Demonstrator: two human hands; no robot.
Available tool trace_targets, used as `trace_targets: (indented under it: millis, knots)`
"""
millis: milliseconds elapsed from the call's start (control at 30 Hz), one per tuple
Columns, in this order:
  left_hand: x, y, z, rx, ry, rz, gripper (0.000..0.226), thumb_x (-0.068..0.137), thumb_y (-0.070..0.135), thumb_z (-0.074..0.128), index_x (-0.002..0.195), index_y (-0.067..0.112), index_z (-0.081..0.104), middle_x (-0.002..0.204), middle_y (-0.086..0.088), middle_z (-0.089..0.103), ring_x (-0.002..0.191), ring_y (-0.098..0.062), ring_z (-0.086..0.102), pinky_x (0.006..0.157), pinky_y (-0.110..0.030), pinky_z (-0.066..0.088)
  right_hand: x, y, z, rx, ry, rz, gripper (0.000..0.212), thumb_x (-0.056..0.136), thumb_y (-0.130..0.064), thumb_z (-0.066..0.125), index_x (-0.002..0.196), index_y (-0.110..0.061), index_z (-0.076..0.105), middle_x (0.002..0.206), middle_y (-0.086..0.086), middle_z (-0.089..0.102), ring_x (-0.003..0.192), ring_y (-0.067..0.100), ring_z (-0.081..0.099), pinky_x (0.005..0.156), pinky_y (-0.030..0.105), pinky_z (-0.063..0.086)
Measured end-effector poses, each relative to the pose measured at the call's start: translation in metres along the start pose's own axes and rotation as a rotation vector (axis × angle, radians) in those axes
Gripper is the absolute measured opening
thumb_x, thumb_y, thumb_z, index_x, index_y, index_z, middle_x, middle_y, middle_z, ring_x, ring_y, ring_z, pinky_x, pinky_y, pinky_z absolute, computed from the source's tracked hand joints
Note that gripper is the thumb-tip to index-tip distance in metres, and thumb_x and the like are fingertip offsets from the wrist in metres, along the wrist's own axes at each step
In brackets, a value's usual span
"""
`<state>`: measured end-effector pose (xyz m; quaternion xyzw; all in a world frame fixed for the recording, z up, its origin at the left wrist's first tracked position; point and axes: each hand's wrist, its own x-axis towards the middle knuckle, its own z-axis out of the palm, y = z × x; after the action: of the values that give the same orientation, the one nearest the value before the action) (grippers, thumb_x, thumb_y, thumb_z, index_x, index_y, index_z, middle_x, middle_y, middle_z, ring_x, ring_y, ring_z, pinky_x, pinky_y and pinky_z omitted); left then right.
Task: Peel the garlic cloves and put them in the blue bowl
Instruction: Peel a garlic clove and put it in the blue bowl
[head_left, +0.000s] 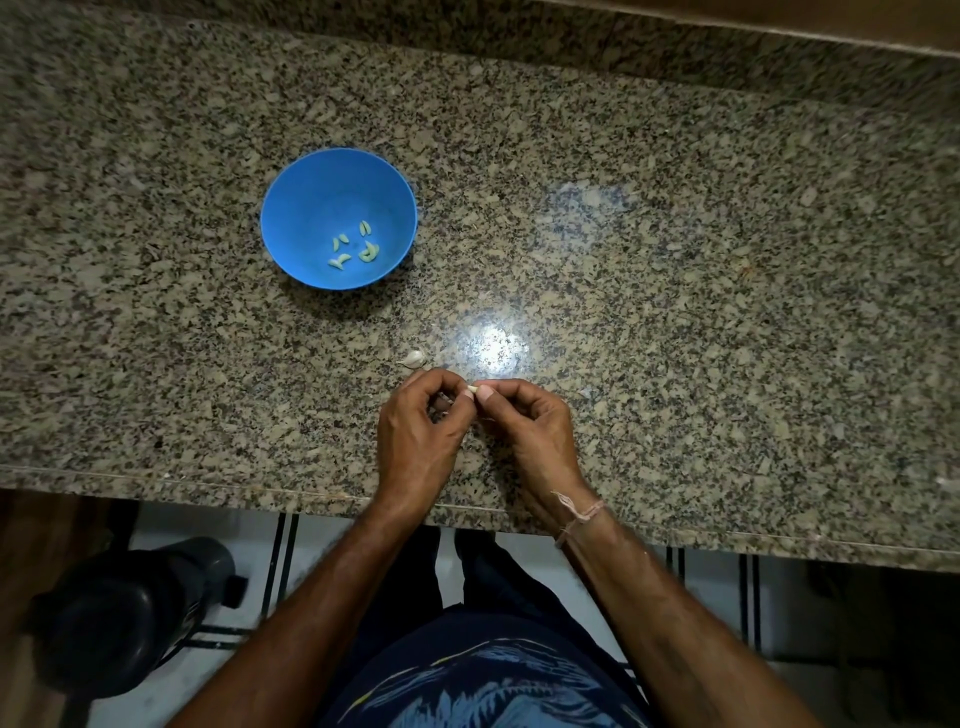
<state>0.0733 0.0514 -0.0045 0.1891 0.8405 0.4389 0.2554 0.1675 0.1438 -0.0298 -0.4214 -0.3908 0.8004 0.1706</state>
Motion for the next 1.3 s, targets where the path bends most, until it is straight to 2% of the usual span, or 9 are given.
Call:
trace_targets:
  millis: [233, 333, 467, 667, 800, 1000, 1100, 1167, 1300]
  knots:
    - [0.001, -0.003, 0.002, 0.051, 0.02, -0.014, 0.01, 0.092, 0.029, 0.068, 0.083, 0.025, 0.066, 0.082, 0.01, 0.066, 0.079, -0.012, 0.062, 0.066, -0.031, 0.049, 0.001, -0.006, -0.004, 0.002, 0.017, 0.113, 0.021, 0.094, -0.018, 0.075, 0.105, 0.0, 0.073, 0.102, 0.021, 0.071, 0.085, 0.024, 0.065, 0.073, 0.03, 0.056]
    - [0.001, -0.005, 0.003, 0.063, 0.058, -0.059, 0.018, 0.093, 0.032, 0.071, 0.078, 0.025, 0.065, 0.071, 0.007, 0.063, 0.066, -0.011, 0.06, 0.062, -0.033, 0.051, 0.001, -0.01, -0.006, 0.033, 0.025, 0.167, 0.015, 0.094, -0.018, 0.074, 0.101, -0.005, 0.074, 0.098, 0.015, 0.073, 0.079, 0.016, 0.066, 0.065, 0.025, 0.055]
    - [0.001, -0.008, 0.002, 0.072, 0.061, -0.066, 0.007, 0.091, 0.021, 0.073, 0.091, 0.025, 0.067, 0.081, 0.009, 0.068, 0.074, -0.009, 0.065, 0.066, -0.033, 0.057, 0.001, -0.012, -0.008, -0.007, 0.041, 0.159, 0.016, 0.094, -0.017, 0.074, 0.102, -0.002, 0.074, 0.091, 0.01, 0.074, 0.072, 0.014, 0.064, 0.058, 0.022, 0.053]
    - [0.0, -0.008, 0.003, 0.178, 0.088, -0.04, 0.016, 0.099, 0.039, 0.067, 0.095, 0.024, 0.072, 0.084, 0.011, 0.068, 0.076, -0.006, 0.063, 0.06, -0.023, 0.04, 0.003, -0.011, -0.012, -0.094, 0.032, 0.104, 0.027, 0.094, -0.021, 0.076, 0.102, 0.004, 0.07, 0.083, 0.01, 0.069, 0.067, 0.015, 0.058, 0.057, 0.023, 0.049]
    - [-0.005, -0.009, 0.0, 0.039, 0.015, 0.06, 0.019, 0.095, 0.03, 0.073, 0.114, 0.029, 0.072, 0.113, 0.015, 0.067, 0.096, 0.002, 0.062, 0.075, -0.024, 0.053, -0.001, -0.012, -0.009, -0.136, -0.008, 0.116, 0.022, 0.095, -0.024, 0.075, 0.095, -0.002, 0.073, 0.079, 0.008, 0.068, 0.065, 0.014, 0.058, 0.057, 0.023, 0.048]
    - [-0.009, -0.016, -0.005, 0.027, 0.096, 0.04, 0.006, 0.094, 0.029, 0.073, 0.099, 0.028, 0.073, 0.1, 0.015, 0.071, 0.096, -0.007, 0.066, 0.077, -0.033, 0.057, -0.003, -0.009, 0.002, -0.16, -0.052, 0.133, 0.022, 0.097, -0.019, 0.072, 0.103, 0.002, 0.074, 0.088, 0.014, 0.069, 0.072, 0.017, 0.06, 0.065, 0.027, 0.051]
    - [-0.002, -0.025, -0.018, 0.046, 0.173, -0.014, 0.005, 0.096, 0.023, 0.072, 0.1, 0.026, 0.071, 0.101, 0.011, 0.07, 0.09, -0.005, 0.067, 0.07, -0.023, 0.057, -0.004, -0.01, 0.001, -0.34, -0.056, 0.045, 0.013, 0.098, -0.009, 0.067, 0.108, -0.006, 0.076, 0.1, 0.011, 0.075, 0.082, 0.018, 0.069, 0.073, 0.026, 0.059]
    - [0.006, -0.034, -0.03, 0.067, 0.221, -0.057, 0.01, 0.095, 0.018, 0.072, 0.1, 0.026, 0.071, 0.104, 0.007, 0.07, 0.088, 0.0, 0.065, 0.065, -0.009, 0.05, -0.004, -0.011, -0.005, -0.499, -0.027, -0.045, 0.018, 0.096, -0.005, 0.069, 0.111, -0.012, 0.075, 0.112, 0.004, 0.075, 0.096, 0.016, 0.074, 0.081, 0.028, 0.063]
    - [0.01, -0.045, -0.042, 0.152, 0.198, -0.013, 0.021, 0.093, 0.004, 0.073, 0.108, 0.018, 0.069, 0.11, -0.001, 0.064, 0.086, 0.001, 0.059, 0.069, 0.0, 0.046, -0.008, -0.015, -0.02, -0.656, -0.012, -0.166, 0.028, 0.094, -0.004, 0.071, 0.119, -0.016, 0.073, 0.117, -0.003, 0.073, 0.103, 0.007, 0.071, 0.085, 0.02, 0.059]
